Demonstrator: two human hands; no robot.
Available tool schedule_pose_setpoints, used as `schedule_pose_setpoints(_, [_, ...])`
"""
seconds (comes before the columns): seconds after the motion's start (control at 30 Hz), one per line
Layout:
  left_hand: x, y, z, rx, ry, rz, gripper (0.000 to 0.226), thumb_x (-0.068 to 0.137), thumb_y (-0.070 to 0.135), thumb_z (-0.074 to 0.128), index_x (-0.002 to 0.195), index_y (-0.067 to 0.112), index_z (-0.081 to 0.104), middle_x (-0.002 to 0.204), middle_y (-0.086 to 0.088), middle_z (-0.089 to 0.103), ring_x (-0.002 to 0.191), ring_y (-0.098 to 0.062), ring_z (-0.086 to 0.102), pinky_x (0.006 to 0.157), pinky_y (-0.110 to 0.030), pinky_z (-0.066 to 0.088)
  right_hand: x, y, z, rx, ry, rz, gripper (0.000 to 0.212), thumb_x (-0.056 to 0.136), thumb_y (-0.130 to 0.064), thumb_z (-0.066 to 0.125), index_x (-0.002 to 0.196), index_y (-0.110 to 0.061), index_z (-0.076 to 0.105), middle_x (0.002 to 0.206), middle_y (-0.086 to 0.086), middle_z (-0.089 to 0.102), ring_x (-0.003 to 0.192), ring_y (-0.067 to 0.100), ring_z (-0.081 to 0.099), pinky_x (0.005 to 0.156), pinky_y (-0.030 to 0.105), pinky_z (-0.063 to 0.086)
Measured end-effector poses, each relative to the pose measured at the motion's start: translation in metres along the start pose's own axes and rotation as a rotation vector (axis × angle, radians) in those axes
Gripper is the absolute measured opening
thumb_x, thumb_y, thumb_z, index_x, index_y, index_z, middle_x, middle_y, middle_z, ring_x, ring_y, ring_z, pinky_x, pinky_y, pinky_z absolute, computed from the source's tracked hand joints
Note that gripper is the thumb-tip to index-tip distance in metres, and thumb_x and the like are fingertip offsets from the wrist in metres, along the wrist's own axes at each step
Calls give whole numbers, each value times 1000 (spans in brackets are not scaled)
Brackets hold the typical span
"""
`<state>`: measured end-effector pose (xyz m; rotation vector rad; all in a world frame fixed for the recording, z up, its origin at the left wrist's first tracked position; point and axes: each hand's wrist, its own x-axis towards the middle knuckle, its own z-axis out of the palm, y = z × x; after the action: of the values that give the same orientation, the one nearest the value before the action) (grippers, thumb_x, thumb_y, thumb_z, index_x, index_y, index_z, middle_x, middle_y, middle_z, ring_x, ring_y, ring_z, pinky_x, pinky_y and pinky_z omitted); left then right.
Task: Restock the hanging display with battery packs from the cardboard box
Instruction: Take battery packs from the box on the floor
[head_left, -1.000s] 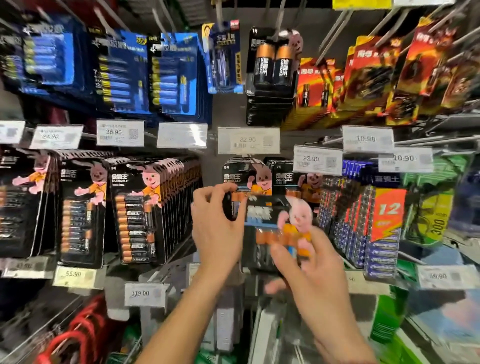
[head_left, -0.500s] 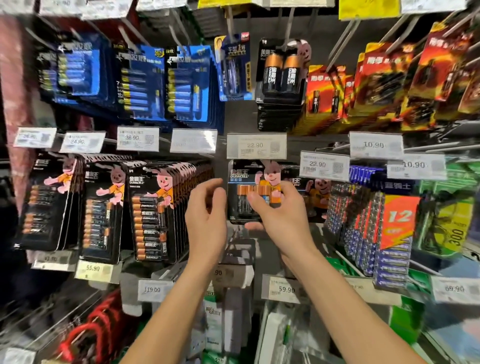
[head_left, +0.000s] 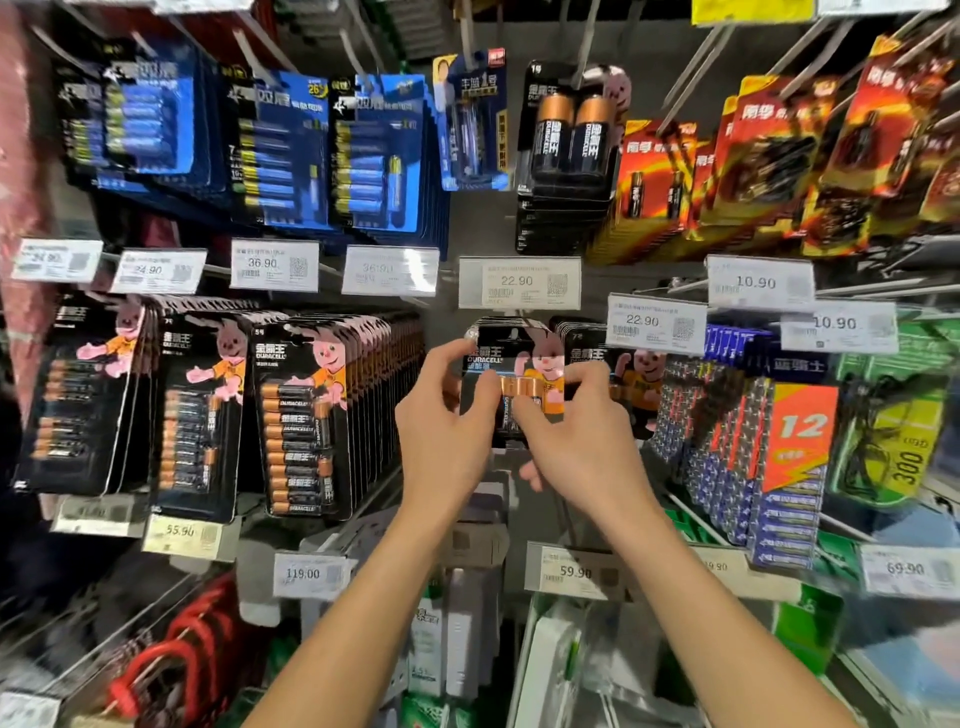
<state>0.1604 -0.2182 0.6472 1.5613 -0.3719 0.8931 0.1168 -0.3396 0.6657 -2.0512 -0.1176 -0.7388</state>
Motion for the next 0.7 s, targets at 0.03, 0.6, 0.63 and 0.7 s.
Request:
schedule_pose_setpoints(0.03, [1,-1,-1,17,1,9,28,94,28,67,121,34,64,83,-3,62,71,-5,53,70,-29,47,-1,2,-1,-116,30,-33,38,94,-44,61,113,-28,32,75,-3,70,60,14,70,68,40,59])
schedule_pose_setpoints(0.6, [-53,-22,-54,593,-165,250,71,93,60,56,149,20,38,145,1,46,131,-20,46,104,-45,45,-78,31,-16,-525,123,-107,56,94,-56,54,139,-26,39,127,-7,56,115,16,56,86,35,46])
schedule_pose_setpoints(0.63, [-63,-25,-65,635,-208,257,71,93,60,56,148,19,39,146,1,45,131,-21,45,104,-45,44,-88,38,-16,-512,93,-113,56,94,-53,55,140,-24,42,130,-5,53,121,18,52,91,36,44])
schedule_pose_setpoints(0.7, [-89,-32,-89,702,-301,278,68,93,58,57,146,18,44,147,-1,44,132,-24,45,105,-46,42,-114,52,-14,-473,22,-117,56,95,-49,57,141,-20,44,131,-1,50,126,21,45,99,37,41])
